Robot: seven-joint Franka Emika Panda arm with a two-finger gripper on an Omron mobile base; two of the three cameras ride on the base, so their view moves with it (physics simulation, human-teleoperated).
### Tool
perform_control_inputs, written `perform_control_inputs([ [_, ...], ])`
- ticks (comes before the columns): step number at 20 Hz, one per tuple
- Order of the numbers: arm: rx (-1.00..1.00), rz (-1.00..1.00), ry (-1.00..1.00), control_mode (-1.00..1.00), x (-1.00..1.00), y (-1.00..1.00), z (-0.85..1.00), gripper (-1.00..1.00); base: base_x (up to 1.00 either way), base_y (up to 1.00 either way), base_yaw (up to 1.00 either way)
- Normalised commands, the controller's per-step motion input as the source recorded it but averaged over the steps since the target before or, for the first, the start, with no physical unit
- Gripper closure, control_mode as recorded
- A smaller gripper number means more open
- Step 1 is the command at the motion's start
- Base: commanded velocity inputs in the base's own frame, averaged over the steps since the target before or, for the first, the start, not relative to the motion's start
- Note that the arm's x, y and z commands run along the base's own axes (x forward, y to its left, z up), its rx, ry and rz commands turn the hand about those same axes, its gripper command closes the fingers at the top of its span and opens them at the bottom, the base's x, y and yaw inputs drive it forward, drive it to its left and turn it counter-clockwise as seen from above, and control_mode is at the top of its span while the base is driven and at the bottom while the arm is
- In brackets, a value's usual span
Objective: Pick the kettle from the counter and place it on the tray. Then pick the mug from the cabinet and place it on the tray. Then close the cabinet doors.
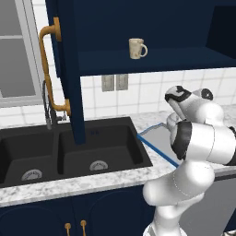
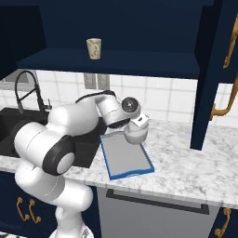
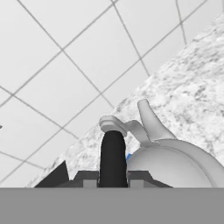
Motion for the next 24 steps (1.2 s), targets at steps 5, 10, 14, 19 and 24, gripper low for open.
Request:
perform_control_inputs([
  [5, -0.08, 0.07, 0.07, -1.0, 0.12, 0.66, -0.26, 1.0, 0.0, 0.0, 0.0],
  [10, -0.12, 0.08, 0.11, -1.0, 0.31, 0.51, -0.35, 1.0, 0.0, 0.0, 0.0],
  [14, -0.06, 0.04, 0.01, -1.0, 0.22, 0.27, -0.33, 1.0, 0.0, 0.0, 0.0],
  [19, 0.0, 0.06, 0.02, -1.0, 0.2, 0.01, -0.35, 1.0, 0.0, 0.0, 0.0],
  [24, 0.06, 0.08, 0.02, -1.0, -0.05, 0.02, -0.26, 1.0, 0.0, 0.0, 0.0],
])
